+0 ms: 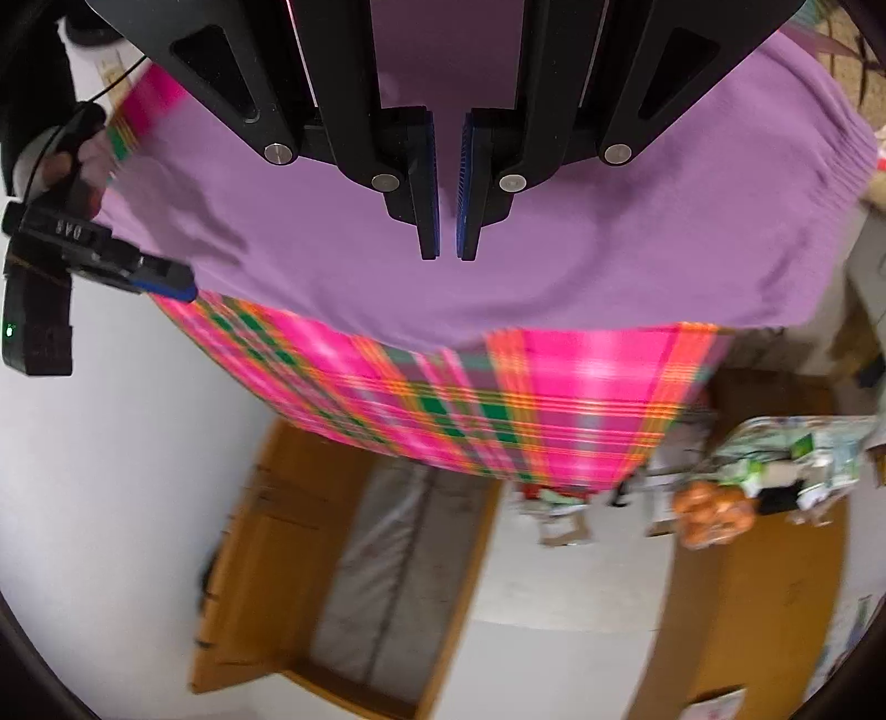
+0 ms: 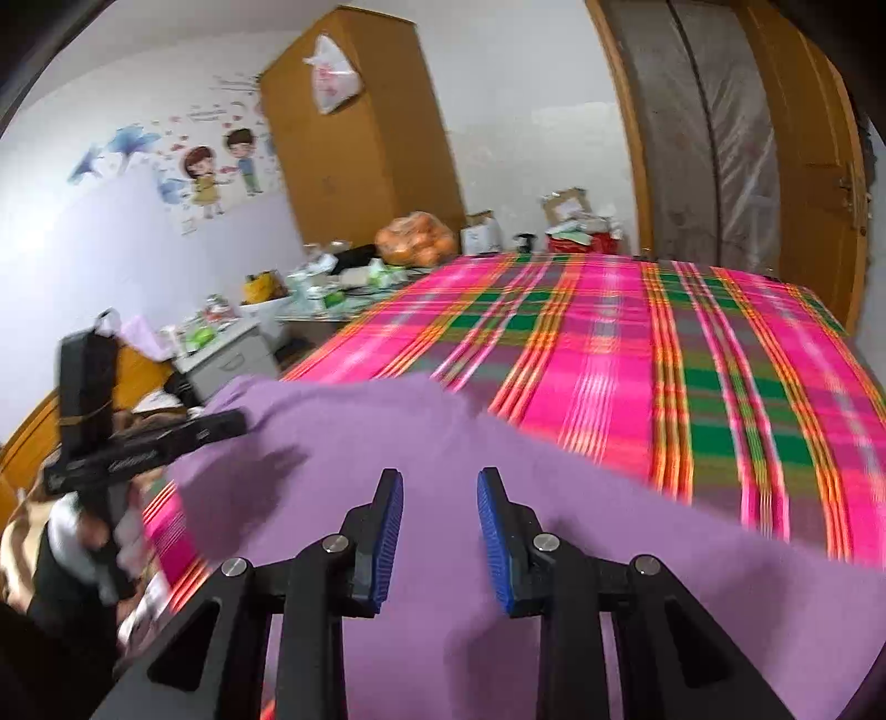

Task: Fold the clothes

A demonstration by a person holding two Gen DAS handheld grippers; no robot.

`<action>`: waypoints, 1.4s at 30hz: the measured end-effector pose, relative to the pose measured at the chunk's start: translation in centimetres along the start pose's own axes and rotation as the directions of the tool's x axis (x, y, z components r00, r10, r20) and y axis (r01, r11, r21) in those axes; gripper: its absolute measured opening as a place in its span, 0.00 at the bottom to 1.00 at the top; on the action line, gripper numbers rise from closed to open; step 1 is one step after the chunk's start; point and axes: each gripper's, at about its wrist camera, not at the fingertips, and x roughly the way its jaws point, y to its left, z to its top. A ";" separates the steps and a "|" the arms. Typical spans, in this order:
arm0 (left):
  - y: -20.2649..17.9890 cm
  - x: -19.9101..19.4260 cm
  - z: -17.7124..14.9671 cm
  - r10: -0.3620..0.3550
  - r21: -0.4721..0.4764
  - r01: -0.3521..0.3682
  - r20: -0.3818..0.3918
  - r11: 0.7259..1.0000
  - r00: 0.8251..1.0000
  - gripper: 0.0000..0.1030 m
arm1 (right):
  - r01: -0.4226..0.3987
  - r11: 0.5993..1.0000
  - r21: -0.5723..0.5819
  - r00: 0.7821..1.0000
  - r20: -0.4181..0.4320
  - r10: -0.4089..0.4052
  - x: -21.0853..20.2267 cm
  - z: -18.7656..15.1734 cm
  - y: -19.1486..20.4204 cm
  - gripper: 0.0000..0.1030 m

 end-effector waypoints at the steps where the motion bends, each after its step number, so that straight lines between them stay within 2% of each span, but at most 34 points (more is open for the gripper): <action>1: 0.7 0.3 0.2 0.020 -0.019 -0.020 -0.007 1.000 1.000 0.06 | 0.019 1.000 0.010 1.000 -0.011 -0.019 1.0 1.1 -0.4 0.29; 3: 2.6 1.0 -0.1 0.060 -0.075 -0.063 -0.040 0.995 0.997 0.06 | 0.037 0.998 0.046 0.998 -0.062 -0.034 3.1 2.3 -1.3 0.29; 6: 4.7 1.2 -1.3 0.074 -0.152 -0.087 -0.089 0.985 0.993 0.06 | -0.011 0.993 0.116 0.993 -0.118 0.024 5.7 2.4 -2.9 0.29; 7: 5.2 1.2 -1.7 0.070 -0.180 -0.088 -0.105 0.980 0.992 0.06 | -0.003 0.988 0.154 0.988 -0.150 0.026 6.8 2.1 -3.9 0.29; 8: 5.7 1.1 -2.1 0.064 -0.203 -0.086 -0.115 0.975 0.991 0.06 | 0.018 0.982 0.188 0.986 -0.169 0.014 7.4 1.6 -4.8 0.27; 9: 6.1 0.9 -2.2 0.059 -0.211 -0.081 -0.110 0.974 0.992 0.06 | 0.028 0.967 0.254 0.985 -0.174 0.017 7.8 1.1 -6.2 0.20; 10: 6.3 0.6 -2.3 0.070 -0.209 -0.091 -0.109 0.974 0.992 0.06 | 0.017 0.951 0.309 0.987 -0.155 0.033 7.7 1.0 -7.2 0.12; 12: 6.6 0.2 -2.1 0.069 -0.217 -0.090 -0.104 0.972 0.992 0.06 | 0.019 0.933 0.360 0.990 -0.135 0.032 7.3 1.2 -8.0 0.12; 13: 6.5 0.2 -1.7 0.061 -0.218 -0.081 -0.096 0.972 0.993 0.06 | 0.018 0.932 0.361 0.992 -0.122 0.028 7.1 1.3 -8.0 0.16; 14: 6.3 0.3 -0.9 0.060 -0.209 -0.076 -0.083 0.975 0.995 0.06 | -0.016 0.934 0.357 0.993 -0.101 0.055 7.0 1.6 -7.5 0.17; 18: 6.0 2.0 2.1 0.047 -0.187 -0.057 -0.059 0.981 0.997 0.07 | -0.116 0.940 0.320 0.987 -0.068 0.145 7.6 2.2 -6.1 0.17; 20: 6.5 3.9 3.3 0.042 -0.205 -0.059 -0.088 0.977 0.995 0.12 | -0.126 0.937 0.325 0.983 -0.088 0.163 8.6 1.9 -6.1 0.17; 22: 7.6 6.1 4.0 0.057 -0.233 -0.089 -0.143 0.968 0.988 0.12 | -0.116 0.920 0.374 0.977 -0.122 0.173 9.5 1.4 -6.7 0.16; 23: 8.4 6.9 4.1 0.062 -0.248 -0.102 -0.164 0.963 0.985 0.12 | -0.126 0.908 0.400 0.977 -0.108 0.183 9.2 1.2 -7.2 0.15; 25: 10.3 7.5 4.2 0.052 -0.301 -0.100 -0.162 0.948 0.985 0.09 | -0.146 0.881 0.450 0.976 -0.080 0.203 8.8 0.8 -8.2 0.15; 27: 12.8 7.0 4.2 0.034 -0.395 -0.083 -0.128 0.915 0.991 0.09 | -0.166 0.857 0.488 0.973 -0.063 0.224 8.7 0.5 -8.9 0.15; 30: 15.8 4.7 4.0 0.112 -0.485 -0.135 -0.076 0.864 0.991 0.09 | -0.173 0.851 0.496 0.971 -0.056 0.230 8.5 0.4 -9.0 0.15; 33: 17.4 1.7 3.0 0.128 -0.553 -0.116 -0.018 0.825 0.992 0.09 | -0.179 0.849 0.498 0.971 -0.050 0.234 8.4 0.4 -9.1 0.15; 35: 16.4 -0.2 2.5 0.116 -0.534 -0.077 0.040 0.842 0.992 0.09 | -0.185 0.843 0.505 0.970 -0.044 0.240 8.3 0.3 -9.4 0.15; 38: 13.9 -1.9 1.3 0.052 -0.484 0.006 0.106 0.875 0.993 0.11 | -0.194 0.834 0.517 0.968 -0.034 0.247 8.9 0.2 -9.5 0.15; 40: 13.0 -1.8 -0.1 0.030 -0.453 0.012 0.085 0.892 0.996 0.12 | -0.198 0.829 0.523 0.968 -0.027 0.248 8.7 0.0 -9.6 0.15; 42: 12.8 -1.4 -1.5 0.044 -0.444 -0.022 0.038 0.896 0.998 0.12 | -0.203 0.822 0.532 0.968 -0.019 0.251 8.5 -0.1 -9.9 0.15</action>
